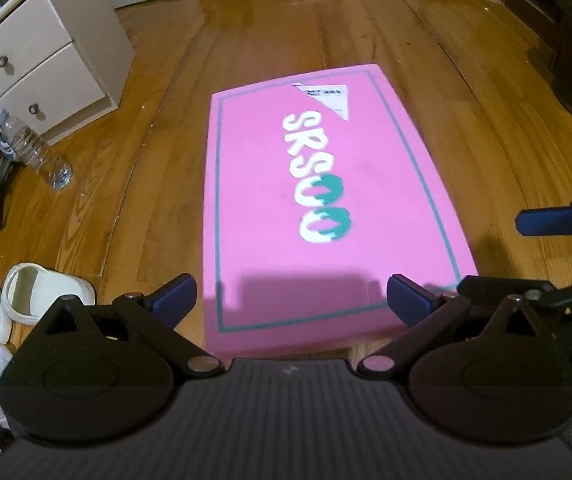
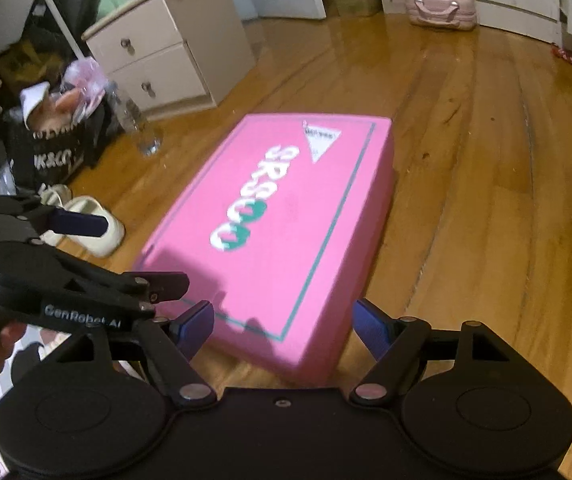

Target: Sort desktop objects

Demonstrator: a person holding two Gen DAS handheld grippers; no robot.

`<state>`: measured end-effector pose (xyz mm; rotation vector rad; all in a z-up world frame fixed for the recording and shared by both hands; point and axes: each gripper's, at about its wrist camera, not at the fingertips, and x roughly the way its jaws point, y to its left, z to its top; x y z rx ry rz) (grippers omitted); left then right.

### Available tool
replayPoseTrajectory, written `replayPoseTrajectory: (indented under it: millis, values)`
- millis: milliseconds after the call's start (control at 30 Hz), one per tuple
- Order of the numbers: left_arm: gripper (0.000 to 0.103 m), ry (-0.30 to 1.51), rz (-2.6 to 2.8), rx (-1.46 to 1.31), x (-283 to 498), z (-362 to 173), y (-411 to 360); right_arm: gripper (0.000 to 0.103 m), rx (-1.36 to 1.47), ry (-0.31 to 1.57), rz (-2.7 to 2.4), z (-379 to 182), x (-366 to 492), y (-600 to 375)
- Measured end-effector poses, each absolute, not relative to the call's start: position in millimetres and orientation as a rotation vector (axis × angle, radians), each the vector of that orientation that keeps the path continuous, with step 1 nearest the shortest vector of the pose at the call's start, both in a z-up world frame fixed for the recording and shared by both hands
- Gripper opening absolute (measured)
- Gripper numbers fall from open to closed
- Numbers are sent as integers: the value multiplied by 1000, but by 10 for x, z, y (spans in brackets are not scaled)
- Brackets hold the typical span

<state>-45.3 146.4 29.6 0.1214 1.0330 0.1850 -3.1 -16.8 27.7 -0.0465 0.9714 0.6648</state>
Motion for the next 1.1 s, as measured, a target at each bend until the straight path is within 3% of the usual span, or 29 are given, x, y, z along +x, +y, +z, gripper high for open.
replayPoseTrajectory:
  millis: [1100]
  values:
    - [103,1139,91,44,-779,66,1403,81,-149,1011,625,235,-164,-75]
